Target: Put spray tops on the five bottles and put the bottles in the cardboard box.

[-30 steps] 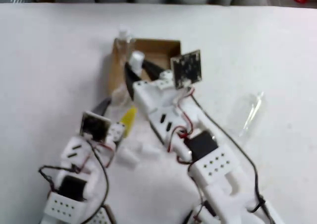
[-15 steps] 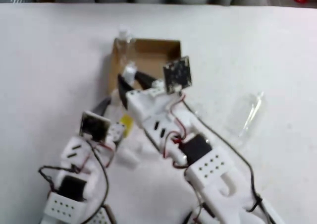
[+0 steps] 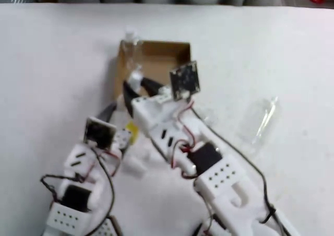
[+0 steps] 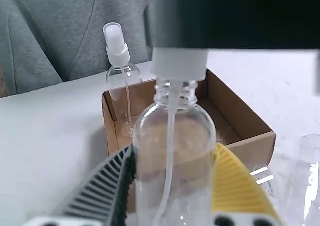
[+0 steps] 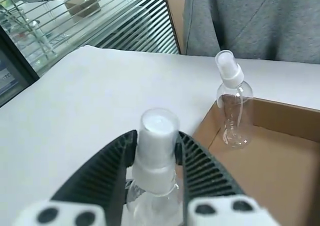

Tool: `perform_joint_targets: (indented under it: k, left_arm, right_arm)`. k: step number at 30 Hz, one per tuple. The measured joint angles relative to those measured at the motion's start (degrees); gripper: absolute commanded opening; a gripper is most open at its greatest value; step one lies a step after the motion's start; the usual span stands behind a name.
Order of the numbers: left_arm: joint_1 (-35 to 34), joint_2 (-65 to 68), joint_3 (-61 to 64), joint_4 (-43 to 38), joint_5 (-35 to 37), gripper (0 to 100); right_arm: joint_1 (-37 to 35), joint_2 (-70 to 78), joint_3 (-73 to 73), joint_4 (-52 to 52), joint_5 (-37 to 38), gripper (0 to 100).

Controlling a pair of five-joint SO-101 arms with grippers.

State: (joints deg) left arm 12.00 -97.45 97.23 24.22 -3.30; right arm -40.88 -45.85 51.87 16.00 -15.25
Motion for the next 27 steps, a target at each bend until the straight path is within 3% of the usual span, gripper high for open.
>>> perform_joint_targets:
  k: [3,11,21,27]
  left_arm:
    - [-0.09,0.00,0.00,0.00,0.00,2]
    - [-0.09,0.00,0.00,0.00,0.00,2]
    - [-0.09,0.00,0.00,0.00,0.00,2]
    - [-0.44,0.00,0.00,-1.41,0.00,2]
  right_arm:
    - [-0.70,0.00,0.00,0.00,0.00,20.7]
    - [-0.79,-4.66,-0.09,0.18,0.35,21.2]
    - [-0.79,-16.26,-5.45,16.18,3.60,20.4]
    - [-0.79,-19.69,-5.45,26.29,3.60,2.2]
